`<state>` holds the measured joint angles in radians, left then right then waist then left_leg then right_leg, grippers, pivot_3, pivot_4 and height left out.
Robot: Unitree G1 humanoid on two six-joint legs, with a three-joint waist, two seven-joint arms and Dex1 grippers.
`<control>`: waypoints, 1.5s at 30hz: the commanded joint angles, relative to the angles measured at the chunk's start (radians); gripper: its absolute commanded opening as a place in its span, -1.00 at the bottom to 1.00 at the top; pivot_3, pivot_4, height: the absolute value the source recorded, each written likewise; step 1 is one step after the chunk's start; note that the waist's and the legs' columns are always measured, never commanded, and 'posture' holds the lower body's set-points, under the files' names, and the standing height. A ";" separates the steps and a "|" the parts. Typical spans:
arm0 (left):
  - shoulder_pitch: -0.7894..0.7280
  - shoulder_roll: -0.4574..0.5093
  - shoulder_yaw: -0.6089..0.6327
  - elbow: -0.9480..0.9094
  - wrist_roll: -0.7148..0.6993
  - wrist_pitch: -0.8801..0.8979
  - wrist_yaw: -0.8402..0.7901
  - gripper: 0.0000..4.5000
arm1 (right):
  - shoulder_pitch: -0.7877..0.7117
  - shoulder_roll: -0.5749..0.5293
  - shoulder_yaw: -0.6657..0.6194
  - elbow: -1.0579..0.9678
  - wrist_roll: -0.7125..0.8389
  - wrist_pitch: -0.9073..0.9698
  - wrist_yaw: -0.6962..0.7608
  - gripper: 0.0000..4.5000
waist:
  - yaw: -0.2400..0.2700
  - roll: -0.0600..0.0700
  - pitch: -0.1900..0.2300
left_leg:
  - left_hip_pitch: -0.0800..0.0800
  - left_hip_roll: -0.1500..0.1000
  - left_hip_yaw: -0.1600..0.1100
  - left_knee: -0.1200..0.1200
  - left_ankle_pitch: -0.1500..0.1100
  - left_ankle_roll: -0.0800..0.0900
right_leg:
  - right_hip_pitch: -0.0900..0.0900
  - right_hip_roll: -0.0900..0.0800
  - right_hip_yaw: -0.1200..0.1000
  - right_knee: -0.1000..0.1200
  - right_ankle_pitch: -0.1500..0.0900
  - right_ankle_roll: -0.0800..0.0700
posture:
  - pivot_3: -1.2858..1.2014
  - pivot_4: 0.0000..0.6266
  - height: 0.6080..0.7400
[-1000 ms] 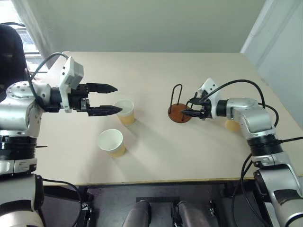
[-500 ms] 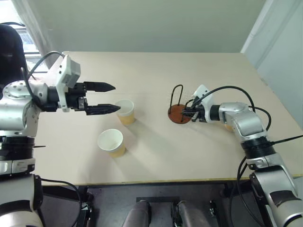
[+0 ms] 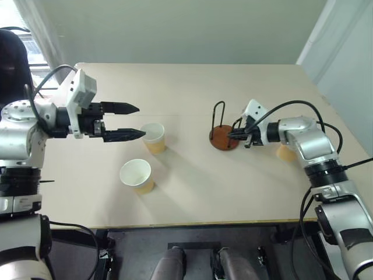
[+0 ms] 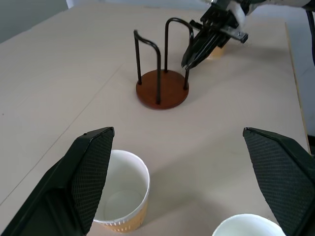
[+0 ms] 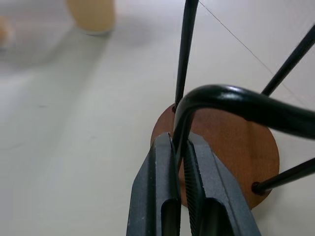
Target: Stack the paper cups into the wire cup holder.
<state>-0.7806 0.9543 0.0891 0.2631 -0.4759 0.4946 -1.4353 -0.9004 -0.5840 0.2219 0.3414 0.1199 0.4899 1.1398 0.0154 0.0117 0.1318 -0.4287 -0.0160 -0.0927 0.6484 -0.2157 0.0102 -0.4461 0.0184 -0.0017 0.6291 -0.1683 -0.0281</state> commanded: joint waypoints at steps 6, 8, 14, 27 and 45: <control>-0.064 0.014 -0.008 0.025 0.012 -0.021 -0.033 1.00 | -0.014 -0.054 0.000 -0.114 0.065 -0.003 0.198 -0.99 | 0.000 0.000 0.000 | -0.001 0.000 0.000 0.000 0.000 0.000 | -0.001 0.000 0.000 0.000 0.000 0.000 | 0.03 -0.52 1.00; -0.069 0.014 -0.010 0.028 0.014 -0.021 -0.035 1.00 | -0.002 -0.058 0.005 -0.134 0.069 0.006 0.215 -0.99 | 0.000 0.000 0.000 | -0.001 0.000 0.000 0.000 0.000 0.000 | -0.001 0.000 0.000 0.000 0.000 0.000 | 0.03 -0.52 1.00; -0.074 0.014 -0.011 0.026 0.014 -0.016 -0.037 1.00 | 0.068 -0.069 0.030 -0.227 0.090 0.047 0.262 -0.99 | -0.001 -0.001 0.000 | -0.001 0.000 0.000 0.000 0.001 0.000 | -0.001 0.000 0.000 0.000 0.000 0.000 | 0.03 -0.52 1.00; -0.079 0.016 -0.005 0.017 0.018 -0.002 -0.031 1.00 | 0.037 -0.040 0.085 -0.178 0.055 -0.036 0.270 -0.99 | -0.003 -0.001 0.000 | -0.001 0.000 0.000 0.001 0.004 0.001 | -0.001 0.000 0.000 0.001 0.002 -0.001 | 0.03 -0.52 1.00; -0.043 0.022 -0.012 -0.053 -0.014 0.034 -0.073 1.00 | -0.021 -0.022 0.119 -0.070 0.001 -0.152 0.339 -0.99 | -0.004 -0.001 0.000 | -0.001 0.000 0.000 0.001 0.004 0.001 | -0.001 0.000 0.000 0.001 0.003 -0.001 | 0.03 -0.52 1.00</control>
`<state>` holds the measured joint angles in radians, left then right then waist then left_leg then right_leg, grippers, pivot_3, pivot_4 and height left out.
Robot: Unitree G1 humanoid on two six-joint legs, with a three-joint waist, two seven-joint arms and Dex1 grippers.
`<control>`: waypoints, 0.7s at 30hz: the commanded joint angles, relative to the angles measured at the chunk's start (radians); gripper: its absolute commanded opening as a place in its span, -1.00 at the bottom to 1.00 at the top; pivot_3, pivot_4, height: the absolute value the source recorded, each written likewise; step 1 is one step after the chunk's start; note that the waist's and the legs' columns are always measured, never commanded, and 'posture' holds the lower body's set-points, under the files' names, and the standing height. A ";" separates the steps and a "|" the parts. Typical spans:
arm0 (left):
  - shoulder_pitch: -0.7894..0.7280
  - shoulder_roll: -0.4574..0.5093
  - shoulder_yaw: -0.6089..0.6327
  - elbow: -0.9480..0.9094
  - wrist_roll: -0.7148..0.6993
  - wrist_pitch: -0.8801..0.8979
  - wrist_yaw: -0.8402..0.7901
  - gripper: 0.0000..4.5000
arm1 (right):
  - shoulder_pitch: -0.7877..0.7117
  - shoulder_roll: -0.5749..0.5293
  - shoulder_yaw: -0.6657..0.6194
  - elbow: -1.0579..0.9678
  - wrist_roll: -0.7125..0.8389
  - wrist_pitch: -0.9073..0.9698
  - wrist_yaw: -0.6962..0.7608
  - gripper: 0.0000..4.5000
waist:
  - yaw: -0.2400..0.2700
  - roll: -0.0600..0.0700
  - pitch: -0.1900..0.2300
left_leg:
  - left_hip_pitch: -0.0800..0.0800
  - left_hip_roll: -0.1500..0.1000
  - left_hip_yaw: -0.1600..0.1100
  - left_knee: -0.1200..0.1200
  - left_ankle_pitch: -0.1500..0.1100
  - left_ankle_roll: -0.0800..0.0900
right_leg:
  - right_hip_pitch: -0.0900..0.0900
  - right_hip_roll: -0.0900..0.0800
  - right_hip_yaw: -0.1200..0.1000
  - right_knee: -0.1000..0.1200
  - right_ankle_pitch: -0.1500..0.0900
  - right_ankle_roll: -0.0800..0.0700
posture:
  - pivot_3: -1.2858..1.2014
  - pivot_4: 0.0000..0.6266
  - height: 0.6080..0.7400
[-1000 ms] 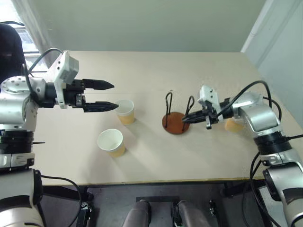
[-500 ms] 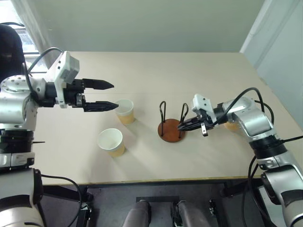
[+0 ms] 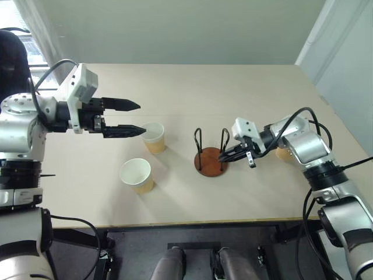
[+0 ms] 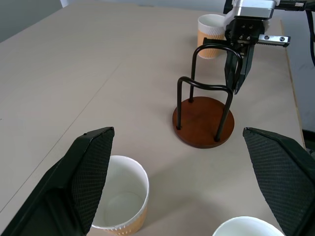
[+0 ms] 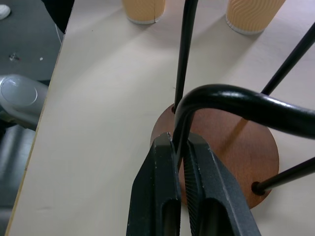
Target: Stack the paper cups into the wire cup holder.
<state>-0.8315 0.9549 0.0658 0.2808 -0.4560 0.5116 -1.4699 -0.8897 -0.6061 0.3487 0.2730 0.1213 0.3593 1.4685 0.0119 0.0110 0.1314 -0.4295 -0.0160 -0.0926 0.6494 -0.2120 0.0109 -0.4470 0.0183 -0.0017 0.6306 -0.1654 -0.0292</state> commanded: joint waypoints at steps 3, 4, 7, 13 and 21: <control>0.055 0.052 -0.012 -0.123 -0.031 0.016 -0.094 1.00 | -0.036 0.003 -0.009 0.008 -0.006 -0.028 0.013 -0.99 | -0.001 0.000 0.000 | 0.000 0.000 0.000 0.000 0.000 0.000 | 0.000 0.000 0.000 0.000 0.000 0.000 | 0.03 -0.52 1.00; 0.065 0.059 -0.017 -0.134 -0.029 0.015 -0.104 1.00 | -0.037 0.003 -0.009 0.009 -0.007 -0.030 0.014 -0.99 | -0.001 0.000 0.000 | 0.000 0.000 0.000 0.000 0.000 0.000 | 0.000 0.000 0.000 0.000 0.000 0.000 | 0.03 -0.52 1.00; 0.071 0.072 -0.029 -0.143 -0.028 0.017 -0.122 1.00 | -0.040 0.005 -0.009 0.015 -0.008 -0.033 0.015 -0.99 | 0.000 0.000 0.000 | 0.000 0.000 0.000 0.000 0.000 0.000 | 0.000 0.000 0.000 0.000 0.000 0.000 | 0.03 -0.52 1.00; 0.074 0.085 -0.047 -0.152 -0.030 0.014 -0.138 1.00 | -0.043 0.009 -0.007 0.023 -0.010 -0.039 0.018 -0.99 | -0.001 0.000 0.000 | 0.000 0.000 0.000 0.000 0.000 -0.001 | 0.000 0.000 0.000 0.001 0.000 -0.001 | 0.03 -0.52 1.00; 0.080 0.086 -0.048 -0.156 -0.037 0.019 -0.129 1.00 | -0.054 0.014 -0.003 0.052 -0.024 -0.063 0.019 -0.99 | -0.001 0.000 0.000 | 0.000 0.000 0.000 0.000 0.000 -0.001 | -0.001 0.000 0.000 0.001 0.000 -0.002 | 0.03 -0.52 1.00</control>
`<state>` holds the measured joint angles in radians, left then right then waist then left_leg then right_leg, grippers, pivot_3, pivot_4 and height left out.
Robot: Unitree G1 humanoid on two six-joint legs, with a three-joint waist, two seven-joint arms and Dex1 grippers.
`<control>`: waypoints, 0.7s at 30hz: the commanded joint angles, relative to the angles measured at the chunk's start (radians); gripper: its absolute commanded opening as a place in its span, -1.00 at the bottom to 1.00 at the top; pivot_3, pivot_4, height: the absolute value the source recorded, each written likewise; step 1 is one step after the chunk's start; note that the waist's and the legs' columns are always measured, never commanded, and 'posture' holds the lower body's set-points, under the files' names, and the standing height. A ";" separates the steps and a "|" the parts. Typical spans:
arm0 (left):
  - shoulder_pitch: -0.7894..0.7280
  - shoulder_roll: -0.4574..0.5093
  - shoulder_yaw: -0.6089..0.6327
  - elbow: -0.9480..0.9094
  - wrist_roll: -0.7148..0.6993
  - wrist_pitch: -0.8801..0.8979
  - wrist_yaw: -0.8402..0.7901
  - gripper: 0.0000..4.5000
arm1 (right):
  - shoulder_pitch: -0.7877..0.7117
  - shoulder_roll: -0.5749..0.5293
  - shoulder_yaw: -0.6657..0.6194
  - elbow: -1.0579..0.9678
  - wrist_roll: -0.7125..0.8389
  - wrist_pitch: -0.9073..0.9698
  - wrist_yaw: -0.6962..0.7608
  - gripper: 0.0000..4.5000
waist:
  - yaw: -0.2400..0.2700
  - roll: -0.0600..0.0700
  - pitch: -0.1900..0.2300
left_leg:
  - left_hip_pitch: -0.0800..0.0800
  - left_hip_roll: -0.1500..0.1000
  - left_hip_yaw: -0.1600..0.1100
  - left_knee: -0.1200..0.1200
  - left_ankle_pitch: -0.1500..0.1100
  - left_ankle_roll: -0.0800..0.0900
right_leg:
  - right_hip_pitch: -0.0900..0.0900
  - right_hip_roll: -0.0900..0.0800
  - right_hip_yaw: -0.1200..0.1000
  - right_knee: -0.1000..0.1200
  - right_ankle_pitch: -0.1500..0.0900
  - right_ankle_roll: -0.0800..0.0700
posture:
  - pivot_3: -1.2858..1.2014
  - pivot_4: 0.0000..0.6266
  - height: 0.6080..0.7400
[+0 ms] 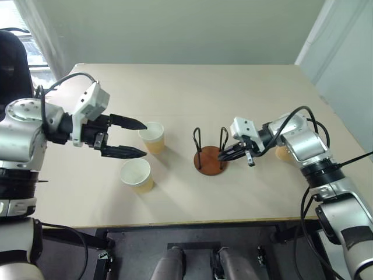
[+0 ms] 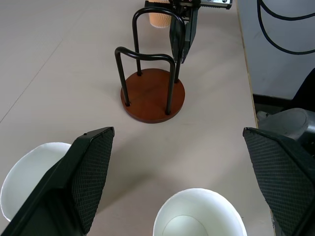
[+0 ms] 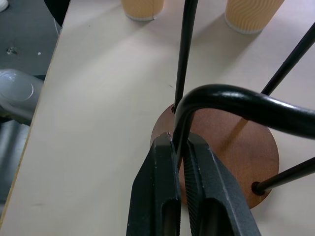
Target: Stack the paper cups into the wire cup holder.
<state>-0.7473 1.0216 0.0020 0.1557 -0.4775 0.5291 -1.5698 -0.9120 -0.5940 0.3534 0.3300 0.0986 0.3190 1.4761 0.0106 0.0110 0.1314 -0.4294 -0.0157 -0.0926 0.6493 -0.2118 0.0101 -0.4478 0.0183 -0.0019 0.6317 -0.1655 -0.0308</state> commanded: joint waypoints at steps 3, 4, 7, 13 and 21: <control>0.002 0.019 0.020 -0.036 -0.020 0.007 -0.025 1.00 | -0.040 0.007 -0.008 0.015 -0.010 -0.037 0.012 -0.99 | 0.000 0.000 0.000 | 0.000 0.000 0.000 0.000 0.000 0.000 | 0.000 0.000 0.000 0.000 0.000 0.000 | 0.03 -0.52 1.00; 0.006 0.019 0.022 -0.039 -0.022 0.008 -0.023 1.00 | -0.042 0.008 -0.008 0.022 -0.012 -0.042 0.013 -0.99 | 0.000 0.000 0.000 | 0.000 0.000 0.000 0.000 0.000 0.000 | 0.000 0.000 0.000 0.000 0.000 0.000 | 0.03 -0.52 1.00; 0.015 0.021 0.026 -0.047 -0.026 0.012 -0.021 1.00 | -0.048 0.012 -0.007 0.040 -0.021 -0.059 0.014 -0.99 | 0.000 0.000 0.000 | 0.000 0.000 0.000 0.000 0.000 0.000 | 0.000 0.000 0.000 0.000 0.000 0.000 | 0.03 -0.52 1.00; 0.020 0.024 0.028 -0.055 -0.032 0.020 -0.016 1.00 | -0.066 0.018 -0.007 0.093 -0.057 -0.115 -0.001 -0.53 | 0.000 0.000 0.000 | 0.000 0.000 0.000 0.000 0.000 0.000 | 0.000 0.000 0.000 0.001 0.000 0.000 | 0.03 -0.52 1.00; 0.010 0.015 0.021 -0.051 -0.033 0.021 -0.013 1.00 | -0.079 0.006 -0.016 0.139 -0.085 -0.170 -0.004 0.57 | 0.000 0.000 0.000 | 0.000 0.000 0.000 0.000 0.000 -0.001 | 0.000 0.000 0.000 0.001 0.000 0.000 | 0.03 -0.52 1.00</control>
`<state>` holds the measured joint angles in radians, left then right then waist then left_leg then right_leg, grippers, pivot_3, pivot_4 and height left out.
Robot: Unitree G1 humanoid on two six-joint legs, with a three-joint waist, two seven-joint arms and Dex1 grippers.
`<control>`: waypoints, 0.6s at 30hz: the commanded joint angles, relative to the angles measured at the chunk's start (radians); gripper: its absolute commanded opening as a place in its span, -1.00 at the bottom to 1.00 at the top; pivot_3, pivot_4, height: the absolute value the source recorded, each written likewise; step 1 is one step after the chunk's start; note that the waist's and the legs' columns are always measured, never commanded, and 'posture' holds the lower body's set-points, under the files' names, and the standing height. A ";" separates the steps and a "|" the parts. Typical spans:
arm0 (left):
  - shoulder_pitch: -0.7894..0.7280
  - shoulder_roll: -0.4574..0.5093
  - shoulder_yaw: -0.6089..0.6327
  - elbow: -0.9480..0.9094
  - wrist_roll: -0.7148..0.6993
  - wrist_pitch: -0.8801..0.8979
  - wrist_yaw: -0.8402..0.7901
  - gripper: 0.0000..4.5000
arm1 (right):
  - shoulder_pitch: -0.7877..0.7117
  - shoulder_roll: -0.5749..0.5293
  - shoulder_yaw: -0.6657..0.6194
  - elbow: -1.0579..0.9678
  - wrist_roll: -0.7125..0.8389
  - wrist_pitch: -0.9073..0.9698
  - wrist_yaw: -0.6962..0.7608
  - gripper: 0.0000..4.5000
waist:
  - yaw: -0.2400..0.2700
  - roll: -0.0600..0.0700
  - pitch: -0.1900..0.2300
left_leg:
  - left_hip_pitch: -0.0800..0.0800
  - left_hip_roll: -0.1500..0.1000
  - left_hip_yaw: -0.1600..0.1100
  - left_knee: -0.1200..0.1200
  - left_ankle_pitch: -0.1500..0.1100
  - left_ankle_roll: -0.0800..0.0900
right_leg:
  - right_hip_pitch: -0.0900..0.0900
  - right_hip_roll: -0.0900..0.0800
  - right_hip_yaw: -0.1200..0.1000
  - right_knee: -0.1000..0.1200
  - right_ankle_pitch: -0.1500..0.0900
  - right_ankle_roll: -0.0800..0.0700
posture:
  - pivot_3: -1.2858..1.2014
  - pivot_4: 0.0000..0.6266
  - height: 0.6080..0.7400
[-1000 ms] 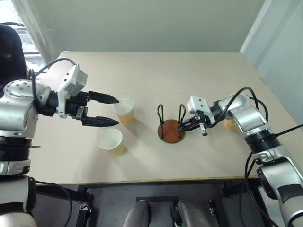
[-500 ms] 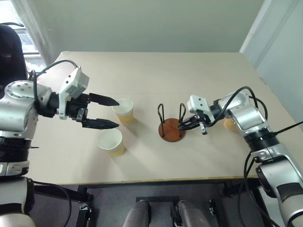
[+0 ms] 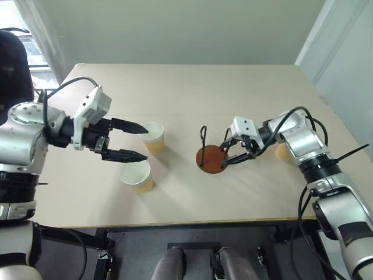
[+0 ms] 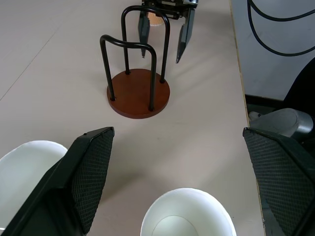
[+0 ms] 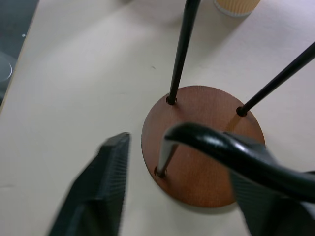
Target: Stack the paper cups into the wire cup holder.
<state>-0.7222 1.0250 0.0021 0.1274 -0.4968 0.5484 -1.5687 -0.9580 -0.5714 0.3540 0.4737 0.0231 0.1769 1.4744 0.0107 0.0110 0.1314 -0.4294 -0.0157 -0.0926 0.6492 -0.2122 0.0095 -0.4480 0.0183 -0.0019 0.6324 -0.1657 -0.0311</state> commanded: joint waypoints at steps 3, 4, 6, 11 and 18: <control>-0.016 0.006 0.019 -0.027 -0.016 0.003 -0.010 1.00 | -0.031 -0.038 -0.025 -0.006 -0.013 -0.034 0.011 0.57 | 0.000 0.000 0.000 | 0.000 0.000 0.000 0.000 0.000 0.000 | 0.000 0.000 0.000 0.000 0.000 0.000 | 0.03 -0.52 1.00; -0.016 0.005 0.018 -0.029 -0.018 0.004 -0.010 1.00 | -0.030 -0.048 -0.028 -0.011 -0.012 -0.033 0.016 0.57 | 0.001 0.000 0.000 | 0.000 0.000 0.000 0.000 0.000 0.000 | 0.000 0.000 0.000 0.000 0.000 0.000 | 0.03 -0.52 1.00; -0.019 0.001 0.016 -0.028 -0.018 0.003 -0.009 1.00 | -0.030 -0.072 -0.037 -0.021 -0.009 -0.030 0.020 0.57 | 0.001 0.000 0.000 | 0.000 0.000 0.000 0.000 0.000 0.000 | 0.000 0.000 0.000 0.000 0.000 0.000 | 0.03 -0.52 1.00; -0.039 -0.018 0.006 -0.005 -0.010 -0.005 -0.011 1.00 | -0.037 -0.098 -0.059 -0.018 -0.007 -0.030 -0.012 0.57 | 0.000 0.000 0.000 | 0.000 0.000 0.000 0.000 0.000 0.000 | 0.000 0.000 0.000 0.000 0.000 0.000 | 0.03 -0.52 1.00; -0.067 -0.043 -0.013 0.018 -0.002 -0.011 -0.017 1.00 | -0.036 -0.080 -0.069 -0.036 0.009 0.005 -0.041 0.57 | 0.000 0.000 0.000 | 0.001 0.000 0.000 0.000 0.000 -0.001 | 0.000 0.000 0.000 0.002 0.000 0.000 | 0.03 -0.52 1.00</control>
<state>-0.7637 0.9767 -0.0179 0.1463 -0.4974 0.5459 -1.5676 -0.9682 -0.6446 0.3232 0.4708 0.0159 0.1772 1.4382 0.0106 0.0110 0.1314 -0.4282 -0.0154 -0.0925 0.6492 -0.2119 0.0089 -0.4480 0.0183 -0.0019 0.6346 -0.1657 -0.0313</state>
